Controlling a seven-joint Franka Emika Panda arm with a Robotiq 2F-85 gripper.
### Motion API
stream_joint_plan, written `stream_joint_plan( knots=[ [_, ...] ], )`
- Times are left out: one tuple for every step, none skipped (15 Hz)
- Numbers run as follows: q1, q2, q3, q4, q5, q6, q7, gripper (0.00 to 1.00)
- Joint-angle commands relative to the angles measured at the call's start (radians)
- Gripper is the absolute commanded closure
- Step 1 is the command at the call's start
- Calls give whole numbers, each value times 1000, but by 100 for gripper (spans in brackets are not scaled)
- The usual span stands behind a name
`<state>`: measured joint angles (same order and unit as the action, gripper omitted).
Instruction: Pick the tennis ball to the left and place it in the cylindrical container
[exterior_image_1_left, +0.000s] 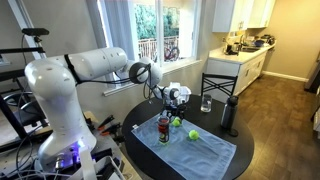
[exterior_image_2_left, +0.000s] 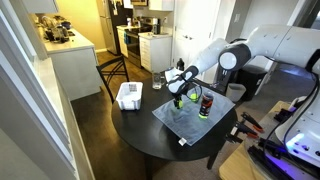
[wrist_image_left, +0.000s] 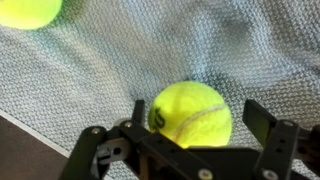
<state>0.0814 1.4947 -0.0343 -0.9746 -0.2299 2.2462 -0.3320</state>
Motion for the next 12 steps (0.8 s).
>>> stream_joint_plan(
  knots=[
    [-1,0,2,-11,-22,40,-17,9],
    [1,0,0,-10,-24,36,-22,27],
    [0,0,0,-10,-24,34,-22,33],
    [-1,0,0,-9,-22,30,-22,41],
    [-3,0,0,-8,-21,25,-22,47],
    [-5,0,1,-4,-19,18,-22,55],
    [-7,-1,2,0,-17,12,-23,57],
    [-8,-1,2,8,-16,4,-24,57],
    [-10,-1,3,15,-13,0,-24,57],
    [-14,-1,9,33,-5,-20,-26,57],
    [-22,-1,19,52,5,-45,-37,57],
    [-35,-1,36,77,18,-78,-59,57]
  ],
)
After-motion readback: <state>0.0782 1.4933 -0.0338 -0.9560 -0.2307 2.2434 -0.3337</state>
